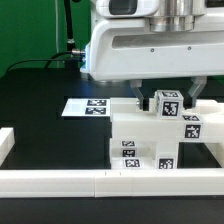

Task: Assemble chair

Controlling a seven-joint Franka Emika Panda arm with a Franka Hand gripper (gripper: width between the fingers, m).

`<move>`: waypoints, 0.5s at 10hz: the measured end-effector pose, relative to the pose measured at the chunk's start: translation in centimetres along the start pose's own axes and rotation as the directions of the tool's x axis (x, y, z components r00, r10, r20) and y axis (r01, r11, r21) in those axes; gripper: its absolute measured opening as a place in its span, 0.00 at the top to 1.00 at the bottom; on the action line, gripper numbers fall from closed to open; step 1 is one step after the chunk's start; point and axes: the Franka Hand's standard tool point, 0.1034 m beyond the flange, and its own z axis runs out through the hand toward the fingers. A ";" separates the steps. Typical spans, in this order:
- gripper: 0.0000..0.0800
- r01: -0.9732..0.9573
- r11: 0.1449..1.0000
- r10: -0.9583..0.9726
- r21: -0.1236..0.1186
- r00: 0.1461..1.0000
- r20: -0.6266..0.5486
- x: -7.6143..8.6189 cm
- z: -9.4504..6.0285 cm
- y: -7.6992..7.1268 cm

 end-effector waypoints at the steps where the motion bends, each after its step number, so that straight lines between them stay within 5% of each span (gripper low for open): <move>1: 0.67 0.000 1.000 0.000 0.000 1.000 0.000 0.0 0.0 0.0; 5: 0.67 -0.064 0.998 0.064 0.000 0.998 0.000 0.0 0.0 0.0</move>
Offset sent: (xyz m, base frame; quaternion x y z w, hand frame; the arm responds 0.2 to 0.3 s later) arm 0.0000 0.0000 0.0000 0.0000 0.0000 0.0000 1.0000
